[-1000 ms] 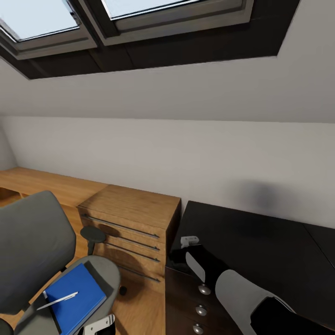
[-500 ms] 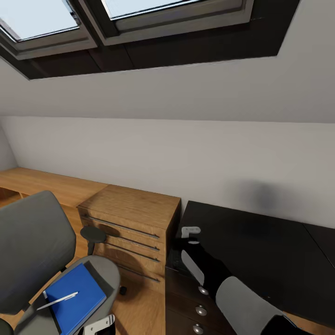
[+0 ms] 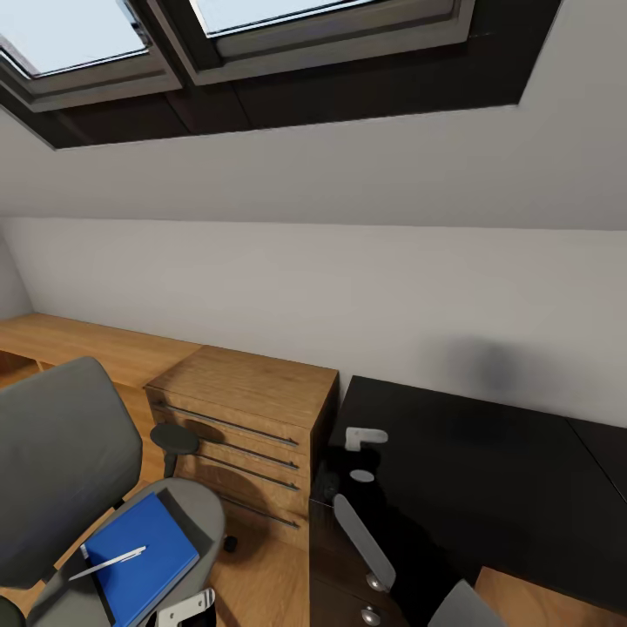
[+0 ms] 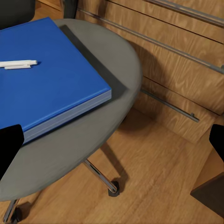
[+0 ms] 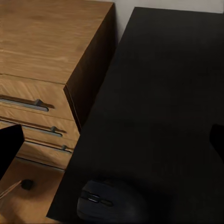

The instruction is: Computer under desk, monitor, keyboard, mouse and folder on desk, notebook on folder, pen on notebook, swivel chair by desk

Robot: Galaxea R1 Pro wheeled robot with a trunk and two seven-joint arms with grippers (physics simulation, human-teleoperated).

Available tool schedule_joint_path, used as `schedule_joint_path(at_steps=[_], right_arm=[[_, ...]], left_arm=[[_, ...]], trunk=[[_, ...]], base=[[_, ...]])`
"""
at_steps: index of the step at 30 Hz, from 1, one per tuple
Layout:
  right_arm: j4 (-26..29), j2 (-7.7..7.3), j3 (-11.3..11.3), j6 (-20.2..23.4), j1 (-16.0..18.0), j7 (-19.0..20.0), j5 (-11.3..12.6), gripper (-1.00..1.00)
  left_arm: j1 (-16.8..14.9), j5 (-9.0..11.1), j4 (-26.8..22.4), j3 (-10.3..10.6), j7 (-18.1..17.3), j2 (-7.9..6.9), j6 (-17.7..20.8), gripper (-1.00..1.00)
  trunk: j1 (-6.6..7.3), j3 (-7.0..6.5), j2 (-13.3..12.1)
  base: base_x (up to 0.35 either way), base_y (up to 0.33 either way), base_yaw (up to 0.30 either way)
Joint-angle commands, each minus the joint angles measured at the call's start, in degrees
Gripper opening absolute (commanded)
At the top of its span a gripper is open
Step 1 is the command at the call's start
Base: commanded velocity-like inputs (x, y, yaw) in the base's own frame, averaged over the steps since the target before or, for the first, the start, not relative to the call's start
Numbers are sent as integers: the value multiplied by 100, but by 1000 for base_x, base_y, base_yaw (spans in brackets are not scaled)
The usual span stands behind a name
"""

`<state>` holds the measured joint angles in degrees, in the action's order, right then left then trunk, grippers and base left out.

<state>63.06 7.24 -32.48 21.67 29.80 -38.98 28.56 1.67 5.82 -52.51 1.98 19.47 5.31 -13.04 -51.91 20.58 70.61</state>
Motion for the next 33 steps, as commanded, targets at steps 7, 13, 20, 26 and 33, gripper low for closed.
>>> schedule_joint_path(at_steps=[7,13,20,26,33], right_arm=[[131,20,-272,45,-31,-118,38,100],[135,15,-311,-47,-36,-122,34,100],[76,15,-312,-112,-36,-94,27,100],[-203,15,-363,-352,-56,-94,25,100],[-874,8,-718,-1169,-76,-116,13,100]], left_arm=[[0,60,-5,19,22,-4,-23,100],[0,60,-6,14,22,-4,-23,100],[0,64,-5,13,22,-4,-23,100],[0,69,-2,8,22,-10,-23,100],[0,68,3,5,22,-12,-23,100]], trunk=[[-1,6,4],[-1,1,4],[-1,-22,4],[-1,-37,4],[-1,-52,4]], base=[[0,0,0],[-35,0,-41],[-310,11,-271],[-331,59,-280],[-333,71,-282]])
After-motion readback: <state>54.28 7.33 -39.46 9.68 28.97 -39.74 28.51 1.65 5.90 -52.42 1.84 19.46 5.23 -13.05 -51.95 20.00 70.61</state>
